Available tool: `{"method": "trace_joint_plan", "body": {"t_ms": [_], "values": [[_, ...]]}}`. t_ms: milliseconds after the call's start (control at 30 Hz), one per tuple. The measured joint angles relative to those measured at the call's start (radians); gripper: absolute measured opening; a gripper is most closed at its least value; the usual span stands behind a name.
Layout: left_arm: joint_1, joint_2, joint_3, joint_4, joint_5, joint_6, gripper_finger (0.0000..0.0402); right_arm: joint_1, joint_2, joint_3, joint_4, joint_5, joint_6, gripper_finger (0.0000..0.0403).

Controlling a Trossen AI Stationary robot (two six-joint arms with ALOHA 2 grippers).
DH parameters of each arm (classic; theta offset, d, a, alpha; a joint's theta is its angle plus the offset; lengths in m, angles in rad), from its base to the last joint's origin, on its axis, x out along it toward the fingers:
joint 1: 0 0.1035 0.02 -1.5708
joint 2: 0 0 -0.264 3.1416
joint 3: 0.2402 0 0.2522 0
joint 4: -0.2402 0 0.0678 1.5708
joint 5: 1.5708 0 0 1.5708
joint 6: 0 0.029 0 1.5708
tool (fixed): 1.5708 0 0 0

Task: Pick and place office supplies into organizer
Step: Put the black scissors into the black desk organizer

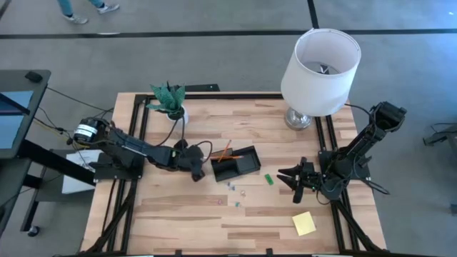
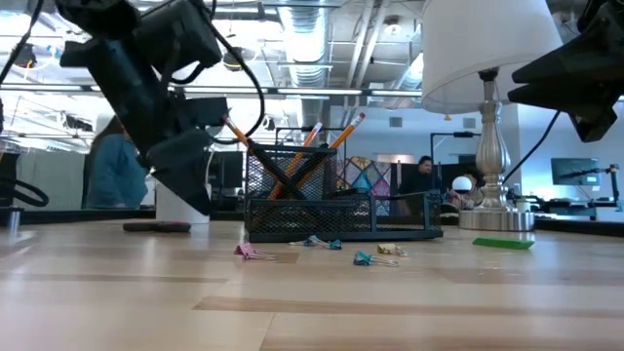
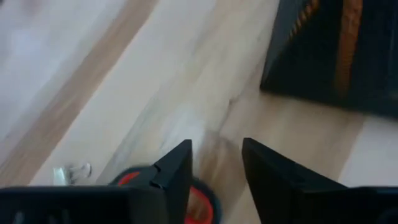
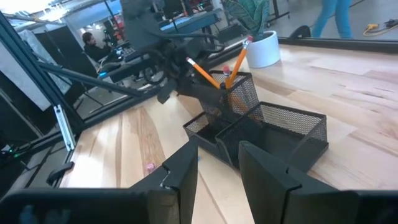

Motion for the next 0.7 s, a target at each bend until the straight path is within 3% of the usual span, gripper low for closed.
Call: {"method": "trace_joint_plan", "body": {"t_ms": [200, 367, 700], "values": [[-0.053, -0.001, 0.028, -0.083, -0.043, -0.062, 0.0180, 0.000, 0.000, 0.000, 0.000, -0.014, 0.000, 0.0113], [-0.082, -0.001, 0.028, -0.178, -0.110, -0.155, 0.0186, 0.000, 0.000, 0.000, 0.000, -0.014, 0.000, 0.0113], [-0.083, 0.049, -0.010, -0.089, -0.114, -0.165, 0.0187, 0.000, 0.000, 0.000, 0.000, -0.014, 0.001, 0.0113]]}}
